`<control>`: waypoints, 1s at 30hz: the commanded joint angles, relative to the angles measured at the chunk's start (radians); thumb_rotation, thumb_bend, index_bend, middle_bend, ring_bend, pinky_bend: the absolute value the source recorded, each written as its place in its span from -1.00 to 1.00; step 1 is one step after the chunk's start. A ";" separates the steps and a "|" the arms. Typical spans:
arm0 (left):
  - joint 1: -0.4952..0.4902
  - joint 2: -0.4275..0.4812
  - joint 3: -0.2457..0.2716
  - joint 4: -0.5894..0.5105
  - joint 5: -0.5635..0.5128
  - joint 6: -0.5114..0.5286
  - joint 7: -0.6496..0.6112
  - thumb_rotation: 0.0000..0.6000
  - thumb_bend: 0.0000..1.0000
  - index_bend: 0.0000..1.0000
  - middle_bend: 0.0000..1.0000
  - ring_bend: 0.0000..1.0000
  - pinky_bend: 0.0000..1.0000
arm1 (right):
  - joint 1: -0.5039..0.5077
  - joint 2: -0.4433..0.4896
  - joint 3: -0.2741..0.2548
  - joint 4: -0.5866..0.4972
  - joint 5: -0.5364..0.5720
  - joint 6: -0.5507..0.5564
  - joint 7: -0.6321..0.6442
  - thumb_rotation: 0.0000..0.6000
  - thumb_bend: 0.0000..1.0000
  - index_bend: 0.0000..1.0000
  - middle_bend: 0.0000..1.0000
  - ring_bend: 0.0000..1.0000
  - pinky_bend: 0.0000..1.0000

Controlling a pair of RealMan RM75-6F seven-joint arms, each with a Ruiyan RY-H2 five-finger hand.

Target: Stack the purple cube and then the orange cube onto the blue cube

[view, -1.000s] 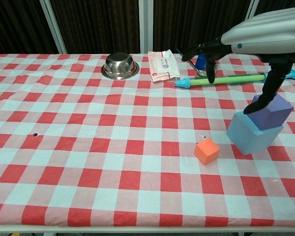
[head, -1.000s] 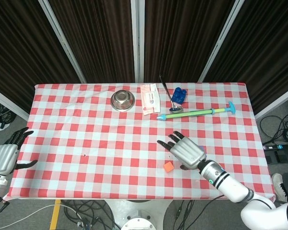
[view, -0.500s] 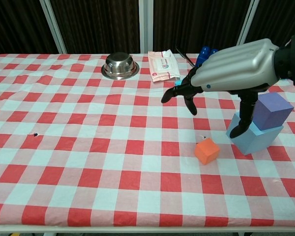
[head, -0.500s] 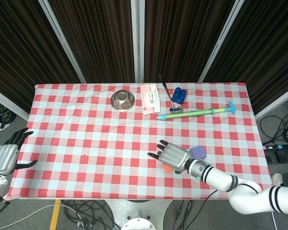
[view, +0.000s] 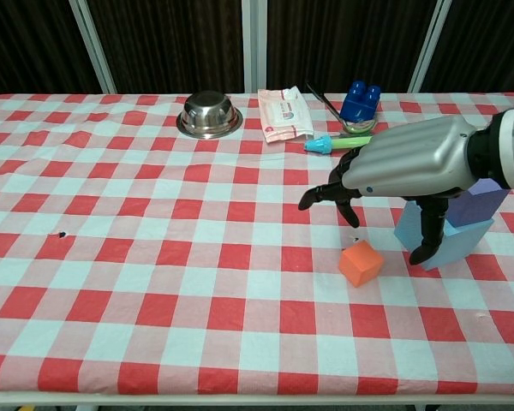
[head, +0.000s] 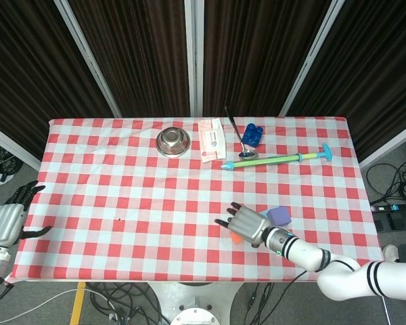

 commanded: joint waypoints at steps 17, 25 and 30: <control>0.000 -0.002 -0.002 0.010 -0.008 -0.012 -0.013 1.00 -0.83 -0.57 -0.62 -0.76 -0.44 | -0.054 -0.109 -0.030 0.158 -0.226 0.049 0.181 1.00 -0.98 -1.00 -0.27 -0.78 -0.90; -0.001 -0.004 -0.002 0.015 -0.009 -0.016 -0.015 1.00 -0.83 -0.57 -0.62 -0.76 -0.44 | -0.062 -0.131 -0.031 0.197 -0.257 0.055 0.216 1.00 -0.89 -1.00 -0.23 -0.78 -0.90; -0.001 -0.005 -0.002 0.017 -0.010 -0.019 -0.017 1.00 -0.83 -0.57 -0.62 -0.76 -0.44 | -0.066 -0.143 -0.031 0.210 -0.269 0.055 0.227 1.00 -0.88 -1.00 -0.21 -0.78 -0.91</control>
